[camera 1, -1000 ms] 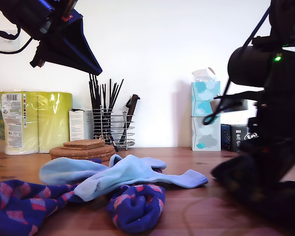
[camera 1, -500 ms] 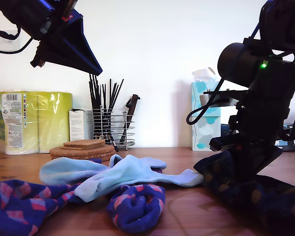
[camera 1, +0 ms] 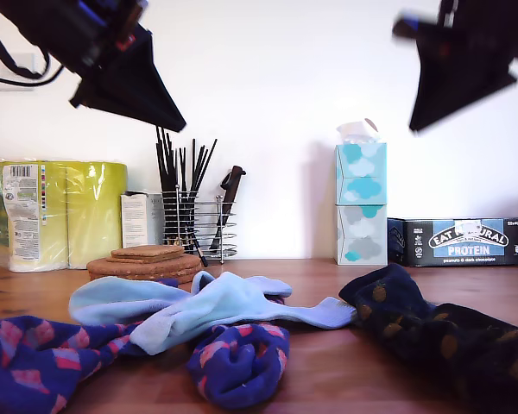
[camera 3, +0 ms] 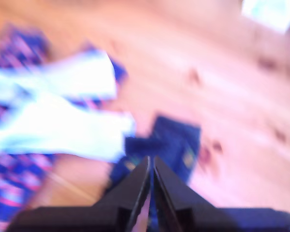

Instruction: Pair up the socks based on colour and pattern, by placing each sock on top of its pair

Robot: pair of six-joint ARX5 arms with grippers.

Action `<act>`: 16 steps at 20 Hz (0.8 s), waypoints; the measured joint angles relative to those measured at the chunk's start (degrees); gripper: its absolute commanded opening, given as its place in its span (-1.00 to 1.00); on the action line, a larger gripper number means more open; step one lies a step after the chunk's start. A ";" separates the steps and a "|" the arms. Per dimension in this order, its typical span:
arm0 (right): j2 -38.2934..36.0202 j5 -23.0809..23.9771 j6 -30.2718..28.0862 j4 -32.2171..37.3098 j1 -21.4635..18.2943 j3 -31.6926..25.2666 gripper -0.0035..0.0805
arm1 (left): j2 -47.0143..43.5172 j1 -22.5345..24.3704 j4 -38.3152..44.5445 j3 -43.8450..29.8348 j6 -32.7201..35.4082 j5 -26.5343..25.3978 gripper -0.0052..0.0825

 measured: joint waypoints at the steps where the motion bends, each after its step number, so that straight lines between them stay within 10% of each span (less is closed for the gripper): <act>1: -2.64 -0.33 0.24 -0.50 0.98 0.00 -0.95 | 1.42 -0.17 1.03 0.00 1.68 0.02 -0.93; 10: -36.46 4.28 6.82 -4.96 8.59 -12.87 -0.95 | 6.54 -1.53 9.99 0.00 6.16 1.27 -0.93; 16: -44.57 4.26 8.83 -11.61 11.17 -16.76 -0.95 | 18.78 -6.47 19.91 0.02 10.21 2.10 -0.93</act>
